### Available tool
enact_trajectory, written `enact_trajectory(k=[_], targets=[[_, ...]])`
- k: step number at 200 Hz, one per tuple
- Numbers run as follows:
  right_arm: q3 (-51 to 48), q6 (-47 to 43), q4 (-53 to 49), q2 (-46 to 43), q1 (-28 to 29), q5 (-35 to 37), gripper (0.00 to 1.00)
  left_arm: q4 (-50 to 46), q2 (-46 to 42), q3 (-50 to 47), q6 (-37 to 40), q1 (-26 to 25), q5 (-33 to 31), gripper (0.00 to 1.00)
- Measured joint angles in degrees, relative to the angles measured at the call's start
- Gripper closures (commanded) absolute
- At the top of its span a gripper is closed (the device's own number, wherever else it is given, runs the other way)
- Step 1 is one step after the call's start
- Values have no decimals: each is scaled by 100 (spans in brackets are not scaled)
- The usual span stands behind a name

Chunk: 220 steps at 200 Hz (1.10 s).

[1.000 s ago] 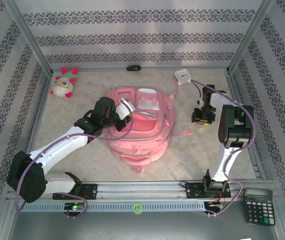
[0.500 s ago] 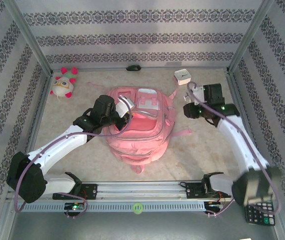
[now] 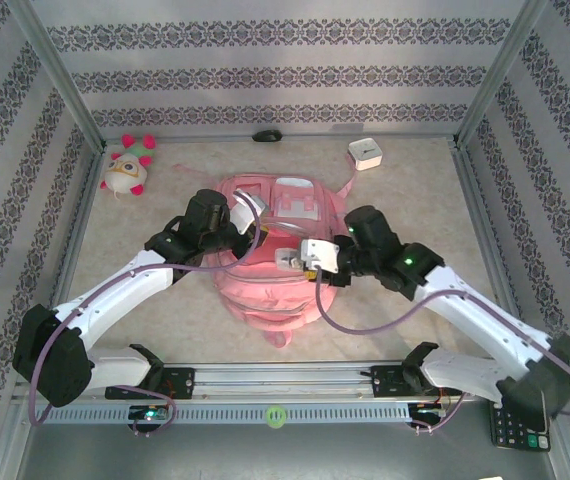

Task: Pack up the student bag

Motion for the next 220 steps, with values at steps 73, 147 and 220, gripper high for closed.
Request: enact_trajectory(k=[73,147,220], targets=[[874,238,0,1357,225,833,47,76,0,0,-173,111,208,87],[964,758,197,1545,275,1843,53,190,0,0,-282,138,260,86],[828,793,168,1519,275,2083,48,184,-63,0,-278,107,203,87]])
